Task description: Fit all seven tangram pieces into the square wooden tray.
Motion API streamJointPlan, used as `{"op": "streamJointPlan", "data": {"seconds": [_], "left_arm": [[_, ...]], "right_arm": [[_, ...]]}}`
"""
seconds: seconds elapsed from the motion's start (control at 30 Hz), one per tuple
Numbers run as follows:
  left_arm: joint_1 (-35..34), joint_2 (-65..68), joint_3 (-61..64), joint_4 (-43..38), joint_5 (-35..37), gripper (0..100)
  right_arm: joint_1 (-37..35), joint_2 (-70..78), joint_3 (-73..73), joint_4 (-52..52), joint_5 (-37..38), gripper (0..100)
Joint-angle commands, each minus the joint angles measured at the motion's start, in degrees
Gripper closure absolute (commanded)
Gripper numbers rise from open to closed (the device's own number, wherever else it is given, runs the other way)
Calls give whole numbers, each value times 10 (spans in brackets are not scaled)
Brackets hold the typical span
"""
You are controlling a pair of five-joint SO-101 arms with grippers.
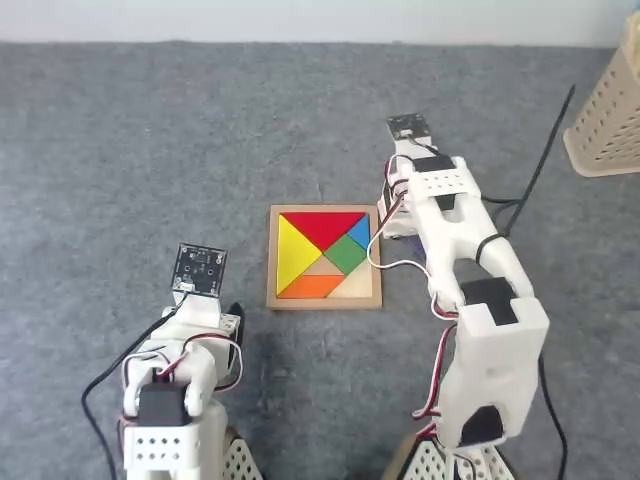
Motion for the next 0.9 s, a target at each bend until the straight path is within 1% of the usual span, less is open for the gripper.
{"op": "streamJointPlan", "data": {"seconds": [0.0,0.07,0.2,0.27,0.63,0.8,0.87], "left_arm": [[0,-9,-3,3,4,867],[0,-9,-3,3,4,867],[0,-9,-3,3,4,867],[0,-9,-3,3,4,867],[0,-9,-3,3,4,867],[0,-9,-3,3,4,867],[0,-9,-3,3,4,867]], "right_arm": [[6,-13,-33,-15,-28,745],[4,-10,-38,-22,-54,745],[0,-9,-40,-33,-132,745],[0,-9,-40,-33,-155,745],[1,-8,-39,-41,-163,755],[4,-8,-38,-41,-163,877],[4,-7,-38,-38,-162,889]]}}
